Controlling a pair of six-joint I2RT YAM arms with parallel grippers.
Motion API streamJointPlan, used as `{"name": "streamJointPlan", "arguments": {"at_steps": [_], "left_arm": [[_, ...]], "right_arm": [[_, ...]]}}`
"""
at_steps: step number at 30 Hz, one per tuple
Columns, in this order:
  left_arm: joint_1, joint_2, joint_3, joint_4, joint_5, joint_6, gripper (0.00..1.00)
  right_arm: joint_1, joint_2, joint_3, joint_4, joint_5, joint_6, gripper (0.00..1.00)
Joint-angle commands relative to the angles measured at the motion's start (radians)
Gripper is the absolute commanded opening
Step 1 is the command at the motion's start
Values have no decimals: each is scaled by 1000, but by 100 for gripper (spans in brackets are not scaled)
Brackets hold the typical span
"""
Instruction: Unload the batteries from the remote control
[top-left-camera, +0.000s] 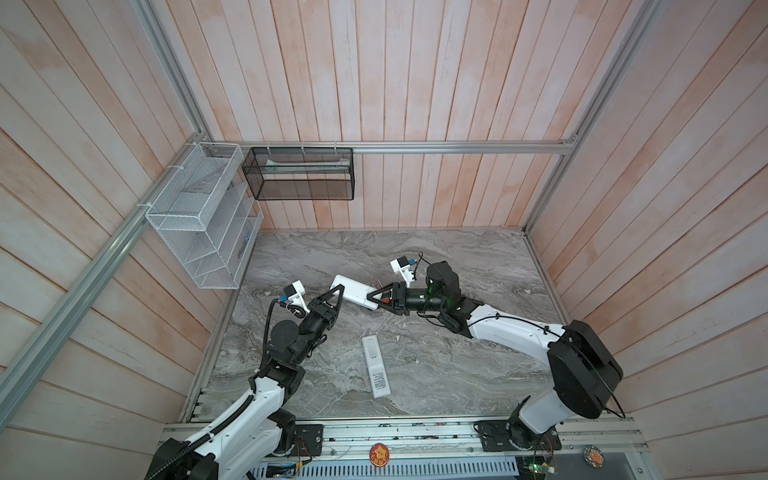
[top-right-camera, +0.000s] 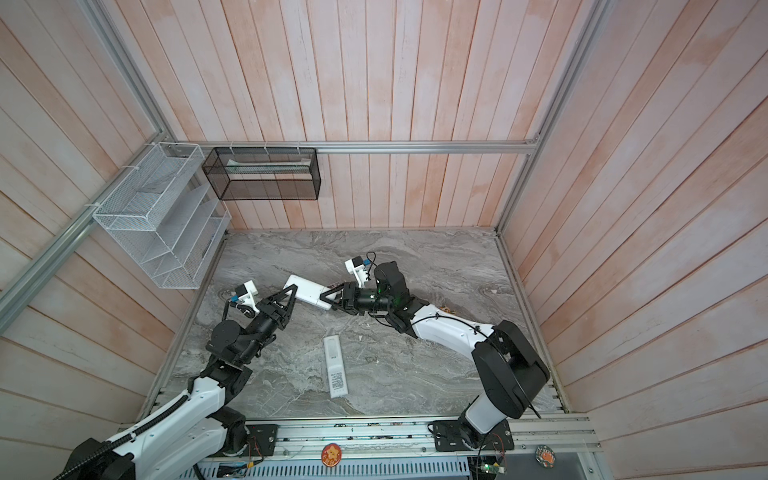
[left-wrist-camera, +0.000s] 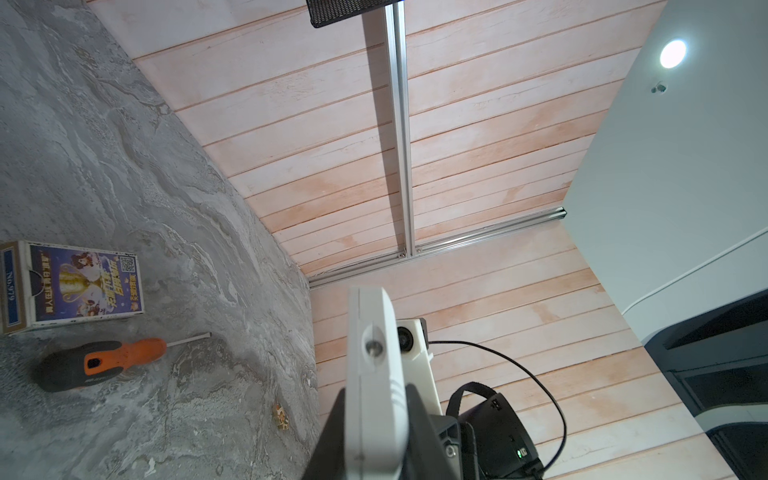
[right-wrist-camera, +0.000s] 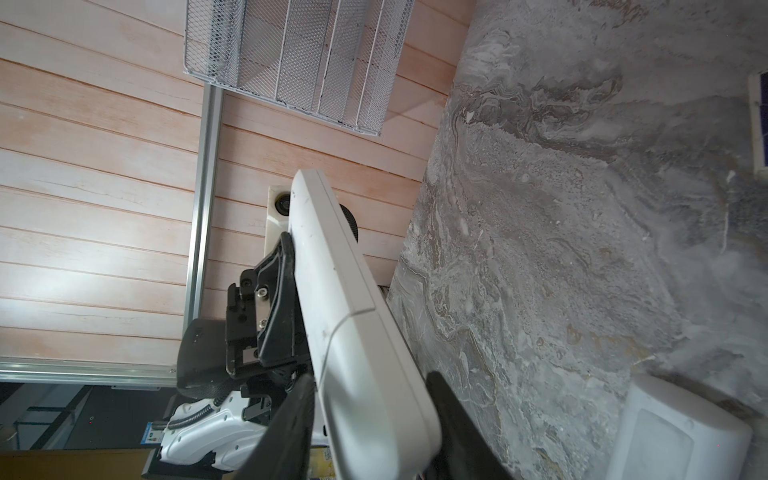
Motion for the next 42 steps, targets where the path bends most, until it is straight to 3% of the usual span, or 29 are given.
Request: {"name": "streamJointPlan", "arguments": {"at_steps": [1,6,19,29,37,42], "left_arm": [[-6,-3,7,39,8,4,3],[-6,0,7,39,9,4,3],[-6,-11,1,29,6,10,3],[-6,-12,-1,25,5,13,3],[-6,-7,11,-3,12,38,3],[-7,5,8,18,18,25,3]], "right_arm": [[-6,-19,-15,-9,12,-17,48],[-16,-28,-24,-38,28,-20,49],[-33,-56,-43,-79,56,-30,31],[-45,-88,-78,-87,66,-30,25],[-46,-96,-82,-94,69,-31,28],[-46,-88,-83,-94,64,-30,47]]}}
